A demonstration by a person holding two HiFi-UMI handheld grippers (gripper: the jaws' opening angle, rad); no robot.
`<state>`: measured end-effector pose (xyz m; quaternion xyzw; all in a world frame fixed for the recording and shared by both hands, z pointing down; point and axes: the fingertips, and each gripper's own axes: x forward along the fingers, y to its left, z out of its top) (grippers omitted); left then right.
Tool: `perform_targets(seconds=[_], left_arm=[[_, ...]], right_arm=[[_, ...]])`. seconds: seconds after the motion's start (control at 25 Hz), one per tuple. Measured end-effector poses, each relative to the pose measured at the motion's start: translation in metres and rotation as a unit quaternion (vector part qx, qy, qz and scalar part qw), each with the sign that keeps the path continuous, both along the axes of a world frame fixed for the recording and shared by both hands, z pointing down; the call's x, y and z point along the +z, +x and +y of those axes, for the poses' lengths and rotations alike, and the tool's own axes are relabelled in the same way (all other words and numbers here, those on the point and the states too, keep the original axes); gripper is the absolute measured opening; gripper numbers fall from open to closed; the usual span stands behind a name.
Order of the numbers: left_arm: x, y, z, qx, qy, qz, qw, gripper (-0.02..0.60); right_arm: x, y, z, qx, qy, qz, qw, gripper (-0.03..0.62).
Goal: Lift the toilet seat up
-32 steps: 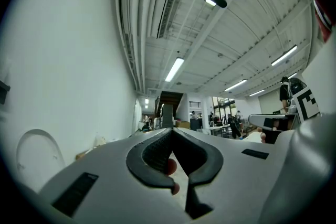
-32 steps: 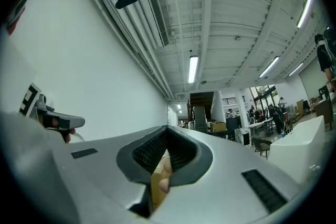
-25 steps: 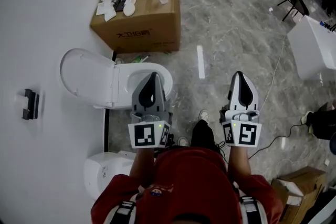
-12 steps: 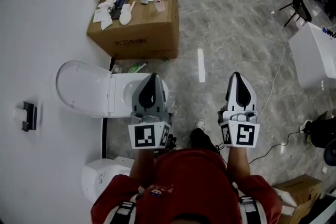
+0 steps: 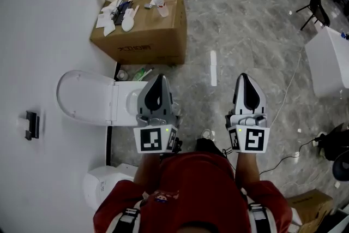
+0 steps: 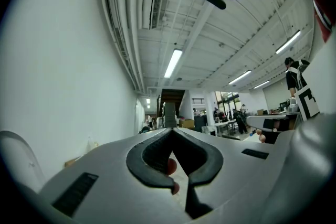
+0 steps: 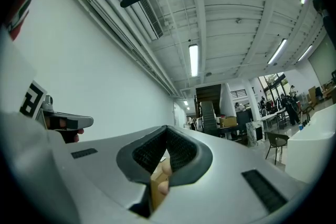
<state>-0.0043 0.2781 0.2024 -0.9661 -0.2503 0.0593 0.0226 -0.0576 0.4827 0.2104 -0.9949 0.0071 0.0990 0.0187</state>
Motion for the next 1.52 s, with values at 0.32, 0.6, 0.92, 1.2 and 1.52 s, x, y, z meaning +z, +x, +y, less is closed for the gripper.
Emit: perform_targets(seconds=[0.32,0.6,0.92,1.2,1.52], left_arm=[[-0.001,0.021,0.027,-0.025,-0.002,0.000,0.9997,0.009],[0.012,0.036,0.022,-0.049,-0.001,-0.009,0.9988,0.009],[0.020,0.071,-0.010,-0.084,-0.017,-0.012,0.9963,0.009],[0.019,0.104,-0.056,-0.129,-0.023,-0.011,0.9913,0.009],[0.025,0.151,-0.120,-0.181,-0.027,-0.021,0.9829,0.009]], right_arm=[[0.006,0.030,0.032,-0.028,0.028,-0.008,0.999,0.013],[0.022,0.056,0.017,-0.069,0.009,-0.024,0.997,0.012],[0.021,0.108,-0.019,-0.113,-0.010,-0.026,0.993,0.012],[0.015,0.162,-0.067,-0.164,-0.017,-0.022,0.986,0.012],[0.017,0.232,-0.137,-0.222,-0.021,-0.029,0.974,0.012]])
